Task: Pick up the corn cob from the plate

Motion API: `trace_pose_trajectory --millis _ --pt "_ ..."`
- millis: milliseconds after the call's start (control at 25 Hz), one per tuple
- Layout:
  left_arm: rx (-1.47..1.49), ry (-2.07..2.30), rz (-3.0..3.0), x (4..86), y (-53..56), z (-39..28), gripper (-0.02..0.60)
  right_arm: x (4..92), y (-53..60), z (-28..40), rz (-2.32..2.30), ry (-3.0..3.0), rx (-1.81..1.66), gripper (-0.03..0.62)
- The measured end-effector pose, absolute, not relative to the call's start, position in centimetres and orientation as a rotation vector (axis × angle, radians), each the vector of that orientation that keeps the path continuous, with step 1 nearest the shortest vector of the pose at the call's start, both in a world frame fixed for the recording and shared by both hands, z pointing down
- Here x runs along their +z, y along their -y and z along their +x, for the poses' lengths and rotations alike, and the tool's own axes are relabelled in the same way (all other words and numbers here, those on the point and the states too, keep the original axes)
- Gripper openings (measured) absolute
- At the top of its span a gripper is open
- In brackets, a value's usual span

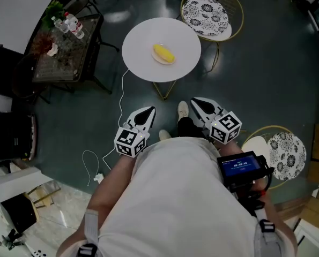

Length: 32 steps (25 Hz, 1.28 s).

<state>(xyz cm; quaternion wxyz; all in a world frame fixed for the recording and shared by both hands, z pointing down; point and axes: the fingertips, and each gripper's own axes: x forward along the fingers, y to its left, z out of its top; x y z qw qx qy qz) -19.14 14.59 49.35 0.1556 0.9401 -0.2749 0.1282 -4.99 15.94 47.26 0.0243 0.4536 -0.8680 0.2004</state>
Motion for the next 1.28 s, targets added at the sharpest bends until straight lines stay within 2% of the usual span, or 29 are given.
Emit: trace_pose_trajectory --millis 320,760,1280 --pt "0.376 0.756 2.688 49.8 -14.6 -18.4 0.006 47.3 -16.1 -4.5 1.414 2.669 0.628 0.008" --pt "0.410 0.729 2.670 50.2 -14.0 -14.1 0.006 48.1 -15.7 -0.5 1.424 2.661 0.679 0.006" --pt "0.425 0.802 2.592 50.4 -11.1 -6.0 0.006 48.9 -12.7 8.7 1.370 2.695 0.707 0.006"
